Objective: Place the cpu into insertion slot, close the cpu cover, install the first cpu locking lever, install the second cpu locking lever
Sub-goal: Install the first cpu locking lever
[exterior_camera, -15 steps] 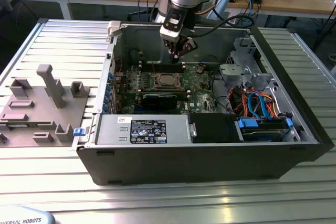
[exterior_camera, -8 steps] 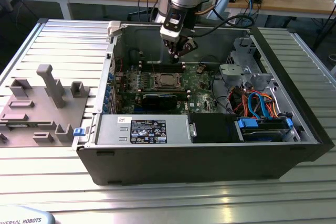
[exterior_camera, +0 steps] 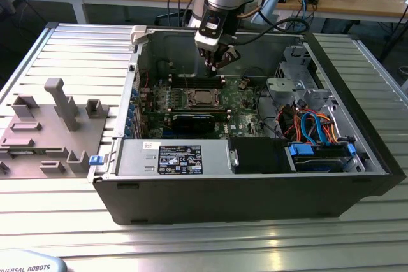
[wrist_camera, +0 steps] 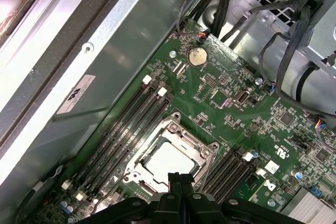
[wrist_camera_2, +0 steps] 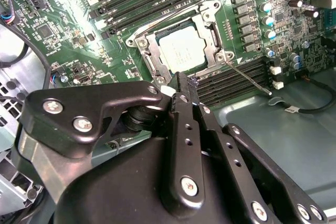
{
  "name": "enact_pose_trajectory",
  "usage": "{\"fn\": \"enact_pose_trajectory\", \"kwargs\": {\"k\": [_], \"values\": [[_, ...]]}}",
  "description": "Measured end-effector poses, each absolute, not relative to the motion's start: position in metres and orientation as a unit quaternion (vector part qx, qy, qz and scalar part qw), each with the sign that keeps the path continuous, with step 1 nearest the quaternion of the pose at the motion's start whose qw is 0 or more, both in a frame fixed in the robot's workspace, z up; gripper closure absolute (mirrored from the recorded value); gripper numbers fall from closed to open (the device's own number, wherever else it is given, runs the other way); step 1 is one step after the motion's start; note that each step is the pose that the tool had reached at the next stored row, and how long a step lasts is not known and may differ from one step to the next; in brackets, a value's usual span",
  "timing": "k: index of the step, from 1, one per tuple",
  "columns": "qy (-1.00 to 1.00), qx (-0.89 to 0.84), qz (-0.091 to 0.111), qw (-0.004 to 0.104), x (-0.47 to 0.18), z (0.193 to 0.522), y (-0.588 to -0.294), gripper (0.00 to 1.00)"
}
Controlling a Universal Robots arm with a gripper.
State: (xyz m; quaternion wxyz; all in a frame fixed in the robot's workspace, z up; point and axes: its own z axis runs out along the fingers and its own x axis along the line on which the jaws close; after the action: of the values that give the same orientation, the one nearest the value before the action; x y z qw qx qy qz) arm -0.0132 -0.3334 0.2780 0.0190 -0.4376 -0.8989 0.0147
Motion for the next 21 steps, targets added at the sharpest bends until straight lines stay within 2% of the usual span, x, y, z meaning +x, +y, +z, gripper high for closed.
{"fn": "enact_pose_trajectory", "kwargs": {"k": [21], "values": [[-0.902,-0.431,0.015,0.019,-0.0132,0.278,-0.3334,0.89]]}}
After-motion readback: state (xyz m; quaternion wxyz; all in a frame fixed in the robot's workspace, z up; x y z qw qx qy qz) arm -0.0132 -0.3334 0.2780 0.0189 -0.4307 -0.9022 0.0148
